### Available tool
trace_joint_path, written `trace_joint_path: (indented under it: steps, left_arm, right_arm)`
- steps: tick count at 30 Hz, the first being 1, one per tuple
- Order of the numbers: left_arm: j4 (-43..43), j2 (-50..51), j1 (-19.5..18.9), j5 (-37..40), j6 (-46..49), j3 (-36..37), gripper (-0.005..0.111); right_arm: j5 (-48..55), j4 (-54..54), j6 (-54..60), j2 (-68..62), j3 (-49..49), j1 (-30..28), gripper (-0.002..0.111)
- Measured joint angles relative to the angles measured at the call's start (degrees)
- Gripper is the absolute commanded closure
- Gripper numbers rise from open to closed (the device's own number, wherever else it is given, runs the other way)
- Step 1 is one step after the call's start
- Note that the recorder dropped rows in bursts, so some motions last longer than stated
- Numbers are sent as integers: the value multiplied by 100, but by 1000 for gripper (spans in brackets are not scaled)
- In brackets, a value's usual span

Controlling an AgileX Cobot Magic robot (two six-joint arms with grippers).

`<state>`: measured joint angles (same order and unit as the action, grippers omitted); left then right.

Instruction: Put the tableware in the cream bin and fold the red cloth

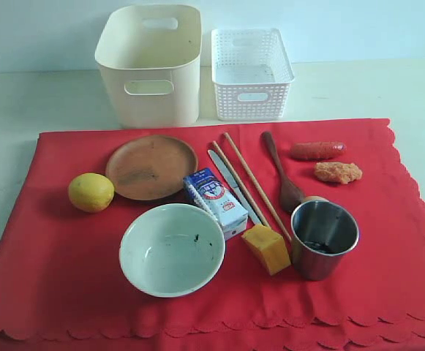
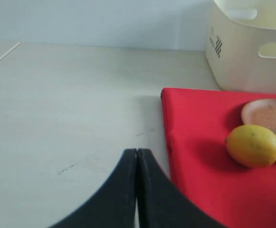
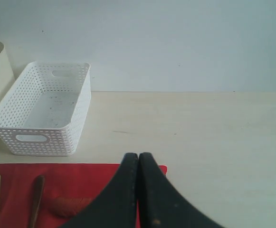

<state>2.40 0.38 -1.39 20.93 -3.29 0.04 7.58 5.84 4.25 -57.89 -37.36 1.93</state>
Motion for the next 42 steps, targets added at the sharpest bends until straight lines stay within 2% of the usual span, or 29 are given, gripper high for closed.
trace_joint_path:
  steps: [24, 42]
  left_arm:
    - [0, 0, 0, 0, 0, 0, 107]
    - [0, 0, 0, 0, 0, 0, 107]
  right_arm:
    - [12, 81, -12, -14, 0, 0, 108]
    - [1001, 335, 0, -785, -71, 0, 108]
